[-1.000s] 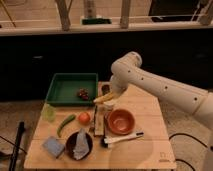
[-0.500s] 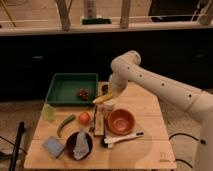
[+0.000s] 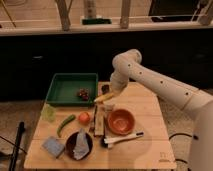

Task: Place banana in paper cup

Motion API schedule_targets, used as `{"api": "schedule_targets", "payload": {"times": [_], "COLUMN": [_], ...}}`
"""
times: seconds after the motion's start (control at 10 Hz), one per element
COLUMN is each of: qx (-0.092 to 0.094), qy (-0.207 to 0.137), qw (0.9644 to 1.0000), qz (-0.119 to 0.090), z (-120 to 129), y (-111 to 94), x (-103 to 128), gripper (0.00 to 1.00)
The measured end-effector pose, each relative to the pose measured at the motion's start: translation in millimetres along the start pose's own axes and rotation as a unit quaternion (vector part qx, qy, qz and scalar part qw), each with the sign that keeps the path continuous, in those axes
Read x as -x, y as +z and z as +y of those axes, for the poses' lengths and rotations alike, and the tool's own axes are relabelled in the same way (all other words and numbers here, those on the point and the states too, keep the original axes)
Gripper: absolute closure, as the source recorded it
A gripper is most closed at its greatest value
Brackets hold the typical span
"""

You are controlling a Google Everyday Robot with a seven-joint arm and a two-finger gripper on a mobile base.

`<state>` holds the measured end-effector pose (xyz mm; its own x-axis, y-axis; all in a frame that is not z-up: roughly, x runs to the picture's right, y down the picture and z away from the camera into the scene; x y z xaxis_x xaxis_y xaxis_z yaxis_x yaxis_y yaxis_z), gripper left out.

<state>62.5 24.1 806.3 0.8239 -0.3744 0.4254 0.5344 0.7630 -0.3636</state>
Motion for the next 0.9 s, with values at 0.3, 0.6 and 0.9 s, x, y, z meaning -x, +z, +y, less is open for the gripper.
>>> {"api": "schedule_targets", "payload": {"times": [0.3,0.6,0.9], "qx": [0.013,0.023,0.028], "qy": [0.008,0.011,0.011], "qw": [0.9999,0.9996,0.9994], "qz": [-0.005,-0.012,-0.016], "z": [-0.8,-3.0,-2.6], "y": [9.2,18.0,21.6], "x": [-10.2,-11.6,-12.2], "gripper": [0.88,0.59,0.28]}}
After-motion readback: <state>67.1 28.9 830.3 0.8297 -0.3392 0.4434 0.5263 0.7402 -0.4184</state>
